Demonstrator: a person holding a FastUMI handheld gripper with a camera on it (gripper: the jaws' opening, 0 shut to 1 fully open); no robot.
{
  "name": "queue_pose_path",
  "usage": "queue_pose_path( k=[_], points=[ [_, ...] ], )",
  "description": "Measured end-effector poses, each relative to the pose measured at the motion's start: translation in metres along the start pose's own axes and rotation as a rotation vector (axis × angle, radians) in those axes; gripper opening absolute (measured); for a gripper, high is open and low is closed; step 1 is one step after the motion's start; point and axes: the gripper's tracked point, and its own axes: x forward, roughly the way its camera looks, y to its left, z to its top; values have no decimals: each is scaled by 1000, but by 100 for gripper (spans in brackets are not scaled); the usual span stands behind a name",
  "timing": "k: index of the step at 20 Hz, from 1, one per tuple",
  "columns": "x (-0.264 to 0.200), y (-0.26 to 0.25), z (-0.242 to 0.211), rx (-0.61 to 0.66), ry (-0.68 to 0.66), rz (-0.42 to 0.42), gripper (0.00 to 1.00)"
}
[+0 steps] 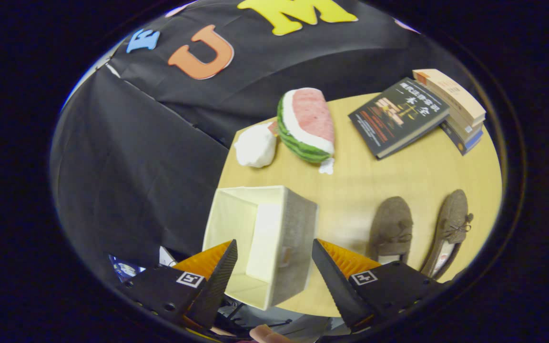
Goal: Open the storage box then place both shoes into the box .Put the left shoe in first, then the right shoe, with the right side of both shoes facing outward in a uniform manner.
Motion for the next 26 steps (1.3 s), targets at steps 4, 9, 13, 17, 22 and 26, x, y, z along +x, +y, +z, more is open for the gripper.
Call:
queue_pose_path(
  k=[4, 9, 13, 17, 22, 26],
  points=[
    [-5, -74, -12, 42, 27, -67, 96],
    [13, -148, -47, 94, 117, -153, 95],
    [24, -187, -74, 65, 188, -241, 94],
    [29, -210, -78, 9, 213, -344, 88],
    [33, -223, -71, -80, 209, -456, 66],
    [48, -217, -78, -36, 232, -433, 45]
  ],
)
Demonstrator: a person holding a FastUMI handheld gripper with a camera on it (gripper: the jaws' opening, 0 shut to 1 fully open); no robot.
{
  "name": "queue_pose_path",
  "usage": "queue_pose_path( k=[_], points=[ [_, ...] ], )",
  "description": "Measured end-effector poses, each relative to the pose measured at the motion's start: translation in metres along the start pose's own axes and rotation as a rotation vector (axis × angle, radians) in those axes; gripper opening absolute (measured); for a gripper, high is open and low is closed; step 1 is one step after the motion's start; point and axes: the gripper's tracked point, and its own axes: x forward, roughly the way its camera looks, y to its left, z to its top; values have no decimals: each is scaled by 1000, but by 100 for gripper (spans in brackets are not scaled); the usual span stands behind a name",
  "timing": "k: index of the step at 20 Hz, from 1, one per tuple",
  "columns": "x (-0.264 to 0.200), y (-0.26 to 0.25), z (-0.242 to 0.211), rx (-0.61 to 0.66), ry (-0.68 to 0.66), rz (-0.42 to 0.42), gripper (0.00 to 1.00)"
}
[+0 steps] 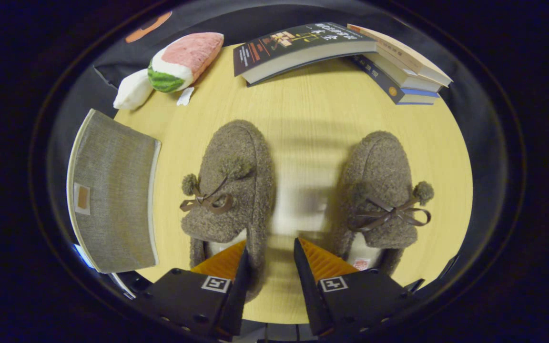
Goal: Open the storage box then place both shoes into the box .Put the left shoe in first, then the right shoe, with the right side of both shoes facing outward in a uniform manner.
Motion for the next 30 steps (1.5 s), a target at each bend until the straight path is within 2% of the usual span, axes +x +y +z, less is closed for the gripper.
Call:
queue_pose_path(
  k=[2, 4, 5, 7, 8, 14, 19, 24, 30],
  points=[
    [4, 6, 1, 10, -3, 21, 34],
    [3, 10, 4, 90, -9, 61, 30],
    [7, 10, 1, 157, 5, 69, 11],
    [5, 9, 3, 219, 12, 86, 11],
    [3, 10, 1, 232, 27, 94, 1],
    [-29, 26, -13, 337, 74, 186, 1],
    [-85, 49, 0, 317, 9, 216, 1],
    [-140, 97, 16, 236, -57, 241, 0],
    [-187, 191, 13, 132, -74, 322, 0]
  ],
)
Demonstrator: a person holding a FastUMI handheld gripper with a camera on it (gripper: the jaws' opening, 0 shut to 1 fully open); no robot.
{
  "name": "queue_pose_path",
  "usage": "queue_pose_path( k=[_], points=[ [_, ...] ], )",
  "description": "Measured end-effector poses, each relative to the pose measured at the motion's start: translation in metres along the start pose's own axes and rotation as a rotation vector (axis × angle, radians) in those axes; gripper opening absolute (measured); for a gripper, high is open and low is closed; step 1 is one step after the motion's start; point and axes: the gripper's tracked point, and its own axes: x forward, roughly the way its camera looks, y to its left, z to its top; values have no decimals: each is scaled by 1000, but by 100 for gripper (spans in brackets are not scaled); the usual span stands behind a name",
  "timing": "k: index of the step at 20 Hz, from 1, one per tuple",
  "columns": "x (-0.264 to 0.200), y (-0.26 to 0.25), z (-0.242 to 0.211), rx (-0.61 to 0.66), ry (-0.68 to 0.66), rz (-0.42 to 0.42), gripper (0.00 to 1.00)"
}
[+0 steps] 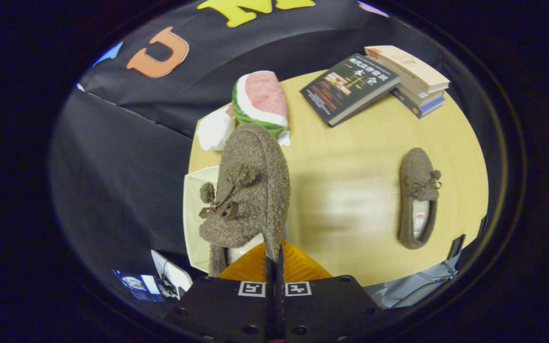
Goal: Open the storage box then place both shoes into the box .Put the left shoe in first, then the right shoe, with the right side of both shoes facing outward in a uniform manner.
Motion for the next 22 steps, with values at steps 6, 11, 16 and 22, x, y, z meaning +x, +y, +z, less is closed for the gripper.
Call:
queue_pose_path(
  k=[6, 11, 16, 22],
  points=[
    [51, 69, -25, -74, 76, 1, 0],
    [122, 84, -37, -50, 104, -96, 0],
    [178, 86, -40, -58, 121, -207, 1],
    [223, 77, -36, -126, 142, -332, 1]
  ],
)
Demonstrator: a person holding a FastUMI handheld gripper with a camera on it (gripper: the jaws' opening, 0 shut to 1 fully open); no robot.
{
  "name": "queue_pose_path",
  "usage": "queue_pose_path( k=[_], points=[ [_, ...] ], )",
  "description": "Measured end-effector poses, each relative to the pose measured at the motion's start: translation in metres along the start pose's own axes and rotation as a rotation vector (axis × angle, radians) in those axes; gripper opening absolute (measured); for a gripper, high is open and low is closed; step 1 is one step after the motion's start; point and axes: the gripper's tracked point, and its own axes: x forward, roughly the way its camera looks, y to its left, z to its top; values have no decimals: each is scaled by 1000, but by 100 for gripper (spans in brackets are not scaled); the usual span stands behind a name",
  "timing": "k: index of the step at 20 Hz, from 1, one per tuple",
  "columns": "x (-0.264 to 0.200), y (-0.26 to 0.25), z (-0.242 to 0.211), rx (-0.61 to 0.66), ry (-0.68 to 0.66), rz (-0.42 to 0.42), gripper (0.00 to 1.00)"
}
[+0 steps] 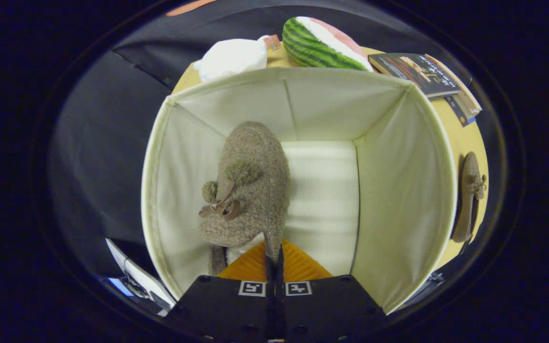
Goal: Open the storage box then place both shoes into the box .Put the left shoe in first, then the right shoe, with the right side of both shoes facing outward in a uniform manner.
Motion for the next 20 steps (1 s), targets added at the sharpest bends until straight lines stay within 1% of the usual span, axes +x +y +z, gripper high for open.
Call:
queue_pose_path(
  k=[4, 8, 9, 10, 11, 12, 13, 14, 17, 19, 20],
  points=[
    [22, -5, 0, -22, 15, -43, 1],
    [25, -8, 2, -73, 12, -66, 2],
    [24, -8, 2, -77, 13, -57, 7],
    [21, -8, 1, -80, 9, -45, 7],
    [16, -11, 4, -93, -2, -40, 12],
    [10, -13, 8, -126, -23, -38, 17],
    [1, -13, 12, -157, -50, -21, 18],
    [-10, -12, 12, -186, -69, 0, 23],
    [-48, -13, 12, -236, -106, 64, 60],
    [-73, -21, 12, -245, -129, 102, 83],
    [-87, -25, 10, -242, -135, 132, 86]
  ],
)
